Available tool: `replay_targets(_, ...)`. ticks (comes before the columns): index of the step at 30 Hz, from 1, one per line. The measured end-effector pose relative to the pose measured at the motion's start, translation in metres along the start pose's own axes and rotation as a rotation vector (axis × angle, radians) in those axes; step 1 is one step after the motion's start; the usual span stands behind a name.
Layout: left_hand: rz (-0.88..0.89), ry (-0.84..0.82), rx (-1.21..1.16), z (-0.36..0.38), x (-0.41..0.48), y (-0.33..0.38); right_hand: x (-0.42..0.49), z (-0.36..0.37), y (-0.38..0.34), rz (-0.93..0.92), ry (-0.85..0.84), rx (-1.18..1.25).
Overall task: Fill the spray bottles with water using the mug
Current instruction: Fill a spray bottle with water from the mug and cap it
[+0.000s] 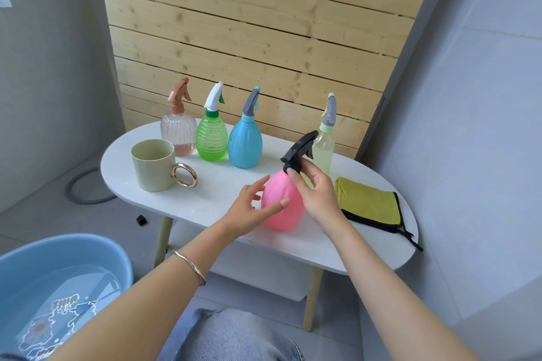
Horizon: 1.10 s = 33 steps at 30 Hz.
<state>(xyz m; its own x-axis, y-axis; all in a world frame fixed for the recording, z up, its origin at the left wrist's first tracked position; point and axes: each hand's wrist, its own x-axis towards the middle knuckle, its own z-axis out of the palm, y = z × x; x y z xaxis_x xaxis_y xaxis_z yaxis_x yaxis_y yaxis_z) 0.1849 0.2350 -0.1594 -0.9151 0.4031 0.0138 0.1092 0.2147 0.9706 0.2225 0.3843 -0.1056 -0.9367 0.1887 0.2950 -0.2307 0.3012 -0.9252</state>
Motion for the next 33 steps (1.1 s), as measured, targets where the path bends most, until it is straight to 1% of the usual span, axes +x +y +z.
replay_targets(3, 0.003, -0.004, 0.073, 0.002, 0.001, -0.001, 0.0, -0.006, 0.001, -0.005, -0.041, -0.043)
replay_targets(4, 0.006, 0.003, 0.082, 0.002, 0.002, -0.001, 0.0, -0.006, 0.002, -0.008, -0.032, -0.066)
replay_targets(5, 0.006, 0.006, 0.083, 0.002, 0.004, -0.002, 0.0, -0.004, 0.003, -0.007, 0.004, -0.077)
replay_targets(9, -0.005, -0.03, -0.004, 0.006, 0.009, -0.004, -0.003, 0.007, 0.003, 0.04, 0.269, -0.087)
replay_targets(14, 0.046, 0.014, -0.067, 0.013, 0.006, 0.0, -0.009, 0.017, -0.001, 0.068, 0.44, -0.044)
replay_targets(16, 0.045, 0.012, -0.088, 0.012, 0.006, 0.0, -0.008, 0.017, -0.001, 0.055, 0.406, -0.058)
replay_targets(19, 0.036, 0.008, -0.077, 0.011, 0.006, 0.0, -0.006, 0.009, 0.001, 0.047, 0.198, -0.074)
replay_targets(20, 0.038, 0.011, -0.072, 0.011, 0.006, 0.0, -0.007, 0.006, 0.003, 0.06, 0.151, -0.089)
replay_targets(21, 0.038, 0.013, -0.074, 0.011, 0.005, 0.0, -0.01, 0.003, 0.005, 0.075, 0.143, -0.11)
replay_targets(22, 0.036, 0.016, -0.077, 0.012, 0.005, 0.0, -0.013, -0.001, 0.007, 0.074, 0.187, -0.144)
replay_targets(24, 0.029, 0.021, -0.079, 0.013, 0.006, 0.001, -0.017, -0.007, 0.009, 0.003, 0.348, -0.225)
replay_targets(25, 0.029, 0.024, -0.079, 0.013, 0.006, 0.001, -0.017, -0.01, 0.008, -0.04, 0.393, -0.247)
replay_targets(26, 0.03, 0.029, -0.079, 0.014, 0.006, 0.001, -0.015, -0.013, 0.004, -0.063, 0.388, -0.249)
replay_targets(27, 0.032, 0.035, -0.082, 0.014, 0.006, 0.001, -0.011, -0.015, -0.001, -0.053, 0.332, -0.23)
replay_targets(29, 0.023, 0.042, -0.093, 0.015, 0.006, 0.0, -0.002, -0.015, -0.012, 0.028, 0.148, -0.155)
replay_targets(31, 0.008, 0.041, -0.104, 0.016, 0.004, 0.0, 0.005, -0.014, -0.017, 0.059, -0.007, -0.115)
replay_targets(32, 0.005, 0.038, -0.101, 0.016, 0.004, 0.001, 0.007, -0.014, -0.018, 0.057, -0.032, -0.126)
replay_targets(33, 0.005, 0.035, -0.096, 0.015, 0.004, 0.001, 0.009, -0.014, -0.018, 0.051, -0.02, -0.148)
